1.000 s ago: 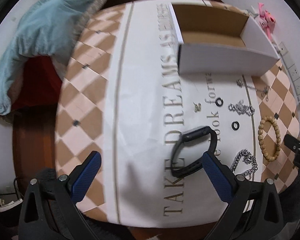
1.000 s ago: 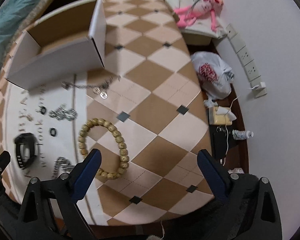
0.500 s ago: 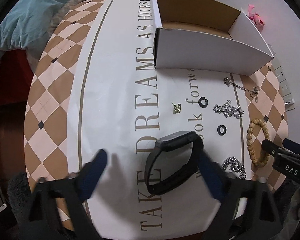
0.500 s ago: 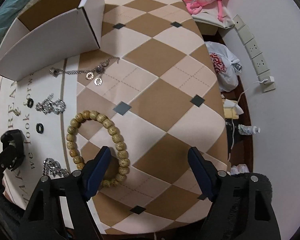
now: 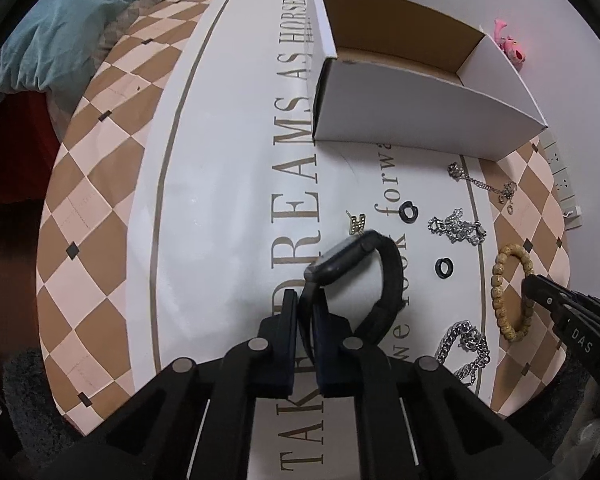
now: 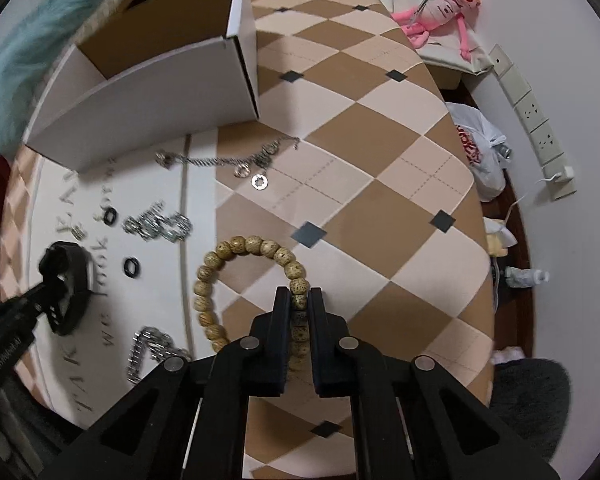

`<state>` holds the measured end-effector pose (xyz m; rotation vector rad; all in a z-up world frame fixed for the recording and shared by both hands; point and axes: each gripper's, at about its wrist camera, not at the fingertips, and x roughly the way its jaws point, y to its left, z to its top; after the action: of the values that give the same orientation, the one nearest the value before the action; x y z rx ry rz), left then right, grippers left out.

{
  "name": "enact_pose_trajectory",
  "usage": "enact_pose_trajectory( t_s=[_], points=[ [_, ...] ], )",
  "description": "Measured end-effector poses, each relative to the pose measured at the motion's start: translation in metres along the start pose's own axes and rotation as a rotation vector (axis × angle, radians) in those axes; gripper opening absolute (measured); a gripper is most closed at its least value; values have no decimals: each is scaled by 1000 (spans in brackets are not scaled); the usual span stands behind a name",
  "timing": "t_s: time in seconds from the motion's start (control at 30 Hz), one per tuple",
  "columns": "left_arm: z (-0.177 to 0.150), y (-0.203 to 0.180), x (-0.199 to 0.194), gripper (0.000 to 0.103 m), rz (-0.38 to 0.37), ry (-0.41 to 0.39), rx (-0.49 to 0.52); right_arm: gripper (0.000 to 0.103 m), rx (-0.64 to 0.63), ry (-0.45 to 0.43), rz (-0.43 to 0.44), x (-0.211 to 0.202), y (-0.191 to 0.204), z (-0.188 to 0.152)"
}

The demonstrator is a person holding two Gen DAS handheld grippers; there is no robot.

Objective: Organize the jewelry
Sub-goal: 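Grasp the black smartwatch with the left tool while the right tool grasps the wooden bead bracelet, then carry the watch and bracelet into the cardboard box and open both tools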

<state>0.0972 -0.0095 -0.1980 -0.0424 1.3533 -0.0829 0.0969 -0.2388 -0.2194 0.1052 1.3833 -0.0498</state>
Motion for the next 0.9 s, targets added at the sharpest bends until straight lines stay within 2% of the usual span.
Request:
enact_pose_trajectory(
  t_s=[0.4,0.7,0.9],
  points=[
    [0,4,-52,4,-20,-82,3,9,4,-122,84,-52,6,6],
    [30,-8,-91,3,-81,-180,-1,9,-37,-239,149,-114,20,30],
    [69,-16,-113,3,-139,-227,-14,9,-72,-324,196,-155,31,67]
  ],
)
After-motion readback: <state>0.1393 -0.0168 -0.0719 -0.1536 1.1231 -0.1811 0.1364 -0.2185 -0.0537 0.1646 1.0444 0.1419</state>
